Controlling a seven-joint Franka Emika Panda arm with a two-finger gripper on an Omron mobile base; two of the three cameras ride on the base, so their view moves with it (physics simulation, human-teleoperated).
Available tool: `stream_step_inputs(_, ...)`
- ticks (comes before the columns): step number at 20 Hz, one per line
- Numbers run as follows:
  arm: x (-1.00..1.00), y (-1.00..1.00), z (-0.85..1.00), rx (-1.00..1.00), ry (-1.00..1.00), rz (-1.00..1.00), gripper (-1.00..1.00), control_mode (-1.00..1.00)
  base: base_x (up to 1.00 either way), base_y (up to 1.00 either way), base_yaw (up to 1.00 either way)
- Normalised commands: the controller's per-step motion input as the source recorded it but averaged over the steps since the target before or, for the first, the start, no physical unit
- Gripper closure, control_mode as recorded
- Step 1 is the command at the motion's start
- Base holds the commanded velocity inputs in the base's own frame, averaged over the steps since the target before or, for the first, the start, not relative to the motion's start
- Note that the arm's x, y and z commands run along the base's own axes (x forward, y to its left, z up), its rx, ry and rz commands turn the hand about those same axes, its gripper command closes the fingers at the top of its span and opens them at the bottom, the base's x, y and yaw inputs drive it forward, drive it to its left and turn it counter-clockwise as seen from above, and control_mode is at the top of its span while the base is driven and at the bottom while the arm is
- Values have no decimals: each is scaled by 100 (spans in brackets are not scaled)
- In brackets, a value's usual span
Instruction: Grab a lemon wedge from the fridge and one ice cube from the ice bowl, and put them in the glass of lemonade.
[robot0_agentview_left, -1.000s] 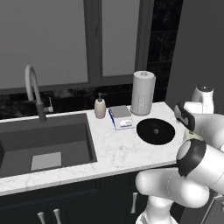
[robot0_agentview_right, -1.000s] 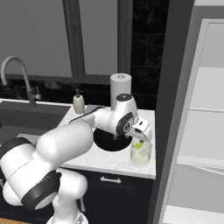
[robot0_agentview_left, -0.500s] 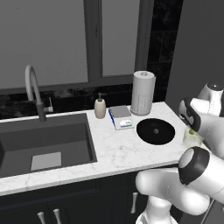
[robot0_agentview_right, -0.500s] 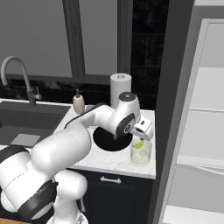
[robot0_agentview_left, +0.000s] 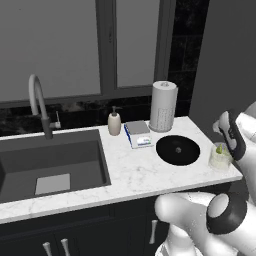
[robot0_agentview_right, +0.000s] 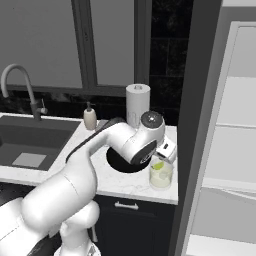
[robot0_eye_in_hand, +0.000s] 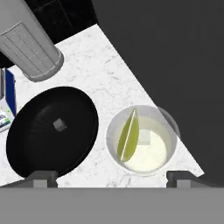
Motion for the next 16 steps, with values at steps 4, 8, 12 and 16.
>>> stream_step_inputs(4,-45,28,16,4,-22,0,-100,-100,0,0,0)
stream_step_inputs(8,-41,88,40,-10,-31,0,-100,-100,0,0,0)
stream_step_inputs(12,-21,100,80,-31,-16,0,-100,-100,0,0,0)
stream_step_inputs(16,-19,100,90,-33,-3,0,-100,-100,0,0,0)
